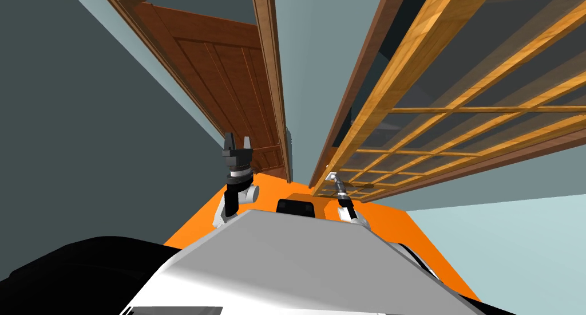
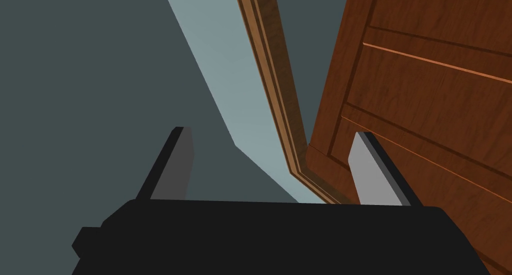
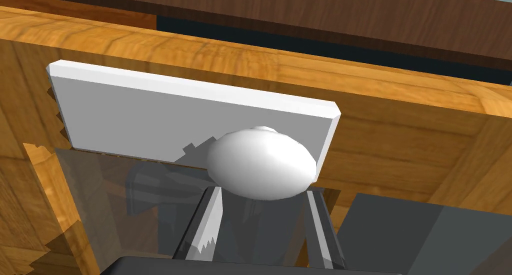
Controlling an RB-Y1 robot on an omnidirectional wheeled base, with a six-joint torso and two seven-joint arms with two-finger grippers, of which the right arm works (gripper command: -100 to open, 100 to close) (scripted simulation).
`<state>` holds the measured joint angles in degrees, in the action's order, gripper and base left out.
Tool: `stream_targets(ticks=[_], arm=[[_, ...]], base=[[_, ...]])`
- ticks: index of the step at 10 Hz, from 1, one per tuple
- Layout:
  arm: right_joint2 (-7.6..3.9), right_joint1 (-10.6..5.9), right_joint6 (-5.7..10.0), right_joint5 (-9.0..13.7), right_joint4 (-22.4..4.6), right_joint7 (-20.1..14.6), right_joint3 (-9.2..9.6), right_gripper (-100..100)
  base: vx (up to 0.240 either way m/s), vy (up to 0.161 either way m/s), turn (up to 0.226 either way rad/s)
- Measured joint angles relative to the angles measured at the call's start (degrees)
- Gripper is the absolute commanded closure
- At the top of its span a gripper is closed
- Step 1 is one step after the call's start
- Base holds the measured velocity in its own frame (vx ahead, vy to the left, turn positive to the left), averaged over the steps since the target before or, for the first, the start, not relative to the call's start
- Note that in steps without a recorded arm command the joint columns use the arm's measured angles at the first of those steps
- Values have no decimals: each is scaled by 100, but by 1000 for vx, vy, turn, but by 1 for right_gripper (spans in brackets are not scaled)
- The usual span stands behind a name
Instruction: Pull the door open
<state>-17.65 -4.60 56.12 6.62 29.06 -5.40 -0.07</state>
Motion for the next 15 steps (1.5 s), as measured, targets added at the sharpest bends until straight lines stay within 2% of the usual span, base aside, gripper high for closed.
stream_targets(ticks=[1,4,7,10,11,12,13,14,15], arm=[[5,11,-42,45,40,-136,15,100],[-2,-101,36,177,-172,-566,64,100],[22,28,-121,277,88,-939,103,100],[31,-27,-105,389,-7,-1322,149,100],[30,-93,-51,410,-142,-1443,165,100],[23,23,-138,457,64,-1582,180,100],[35,8,-175,519,62,-1735,199,100],[43,-80,-125,543,-91,-1880,222,100],[44,-137,-56,582,-230,-2060,249,-100]], base=[[-24,-16,35],[-36,-25,60],[-31,-24,51],[-23,-17,38],[-30,-19,67],[-47,-38,95],[-36,-30,30],[-28,-17,56],[-40,-34,45]])
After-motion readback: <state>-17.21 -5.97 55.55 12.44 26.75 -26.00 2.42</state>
